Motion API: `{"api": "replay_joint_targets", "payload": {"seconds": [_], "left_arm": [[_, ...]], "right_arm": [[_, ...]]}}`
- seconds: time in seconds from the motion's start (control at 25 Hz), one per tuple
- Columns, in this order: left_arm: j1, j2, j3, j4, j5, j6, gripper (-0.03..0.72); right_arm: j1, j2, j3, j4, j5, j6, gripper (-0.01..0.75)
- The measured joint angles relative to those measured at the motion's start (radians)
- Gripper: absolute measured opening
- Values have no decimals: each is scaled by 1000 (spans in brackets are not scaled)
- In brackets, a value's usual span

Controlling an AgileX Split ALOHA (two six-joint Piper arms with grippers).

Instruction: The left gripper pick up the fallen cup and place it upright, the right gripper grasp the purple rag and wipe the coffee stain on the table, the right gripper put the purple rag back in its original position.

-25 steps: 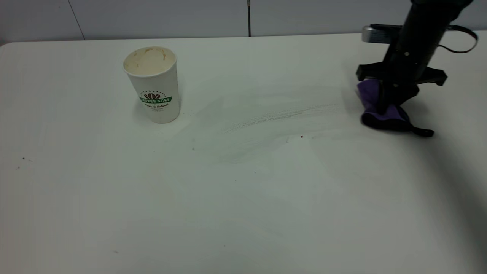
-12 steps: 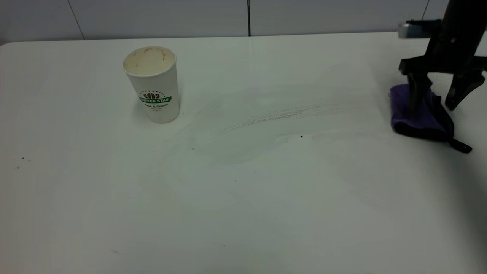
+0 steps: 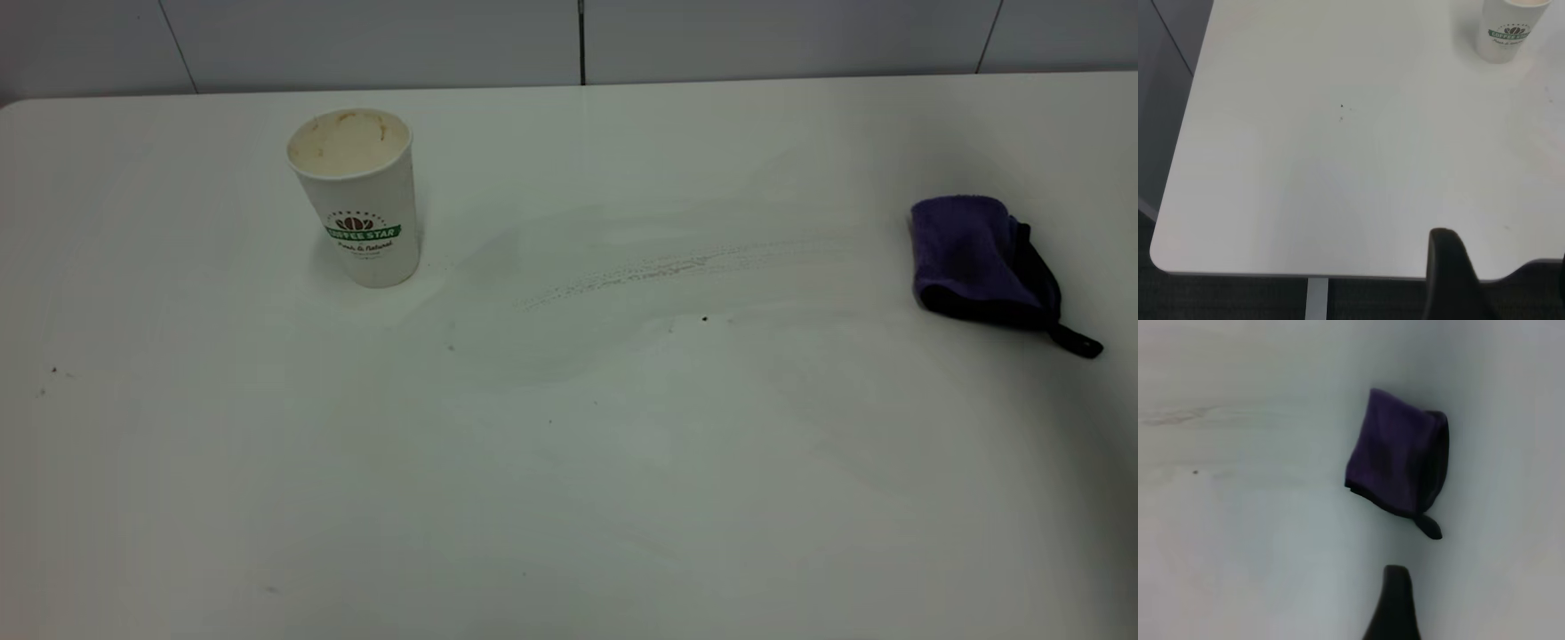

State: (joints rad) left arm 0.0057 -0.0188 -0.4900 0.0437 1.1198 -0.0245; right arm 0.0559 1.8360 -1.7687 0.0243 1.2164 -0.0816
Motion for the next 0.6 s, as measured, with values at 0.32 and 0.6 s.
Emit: {"api": "replay_joint_targets", "payload": {"seconds": [0.32, 0.6], "left_arm": [[0, 0, 0, 0, 0, 1, 428], [0, 0, 0, 0, 0, 1, 428]], "right_arm": [[104, -526, 359, 11, 23, 10, 707], [104, -831, 692, 17, 26, 44, 695]]}}
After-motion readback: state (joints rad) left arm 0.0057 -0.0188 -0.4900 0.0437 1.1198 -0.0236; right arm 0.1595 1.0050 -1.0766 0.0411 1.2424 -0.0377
